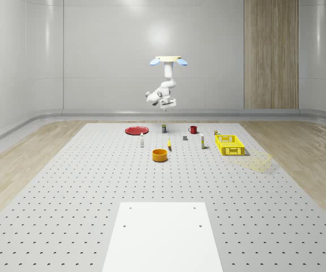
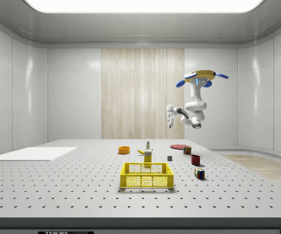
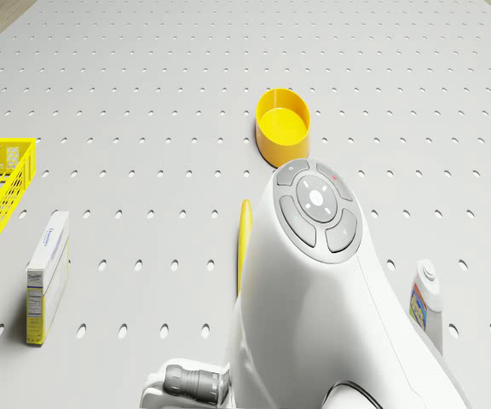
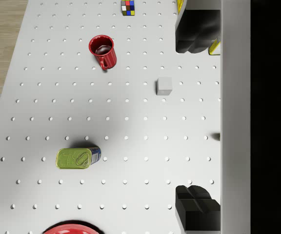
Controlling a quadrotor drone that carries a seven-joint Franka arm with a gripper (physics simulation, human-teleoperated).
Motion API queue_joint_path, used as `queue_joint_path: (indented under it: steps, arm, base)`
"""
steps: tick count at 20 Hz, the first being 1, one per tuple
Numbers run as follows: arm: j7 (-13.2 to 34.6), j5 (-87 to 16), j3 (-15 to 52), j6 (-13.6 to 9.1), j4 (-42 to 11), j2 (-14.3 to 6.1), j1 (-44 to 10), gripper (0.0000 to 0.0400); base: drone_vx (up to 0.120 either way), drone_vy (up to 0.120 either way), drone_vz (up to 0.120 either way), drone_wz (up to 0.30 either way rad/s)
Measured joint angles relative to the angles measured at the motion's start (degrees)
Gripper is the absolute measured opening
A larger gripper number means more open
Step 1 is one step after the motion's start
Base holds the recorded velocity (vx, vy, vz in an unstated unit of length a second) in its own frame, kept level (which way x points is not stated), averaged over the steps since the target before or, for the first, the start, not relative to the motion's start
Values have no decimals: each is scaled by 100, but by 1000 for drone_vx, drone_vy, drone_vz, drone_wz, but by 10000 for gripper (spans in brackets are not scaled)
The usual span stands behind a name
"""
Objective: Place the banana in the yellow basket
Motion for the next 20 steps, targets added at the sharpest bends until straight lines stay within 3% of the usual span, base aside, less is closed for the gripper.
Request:
queue_joint_path:
  steps: [5,8,11,17,20]
  arm:
    - [333,-197,244,-153,-61,-238,-501,400]
    - [450,-218,331,-158,-69,-356,-668,400]
    - [533,-205,397,-127,-70,-464,-780,400]
    - [646,-135,492,-8,-62,-663,-920,400]
    - [688,-91,530,64,-56,-757,-968,400]
  base:
    - [112,0,-120,0]
    - [0,93,-120,0]
    - [40,93,-107,0]
    - [120,0,0,0]
    - [120,0,-120,0]
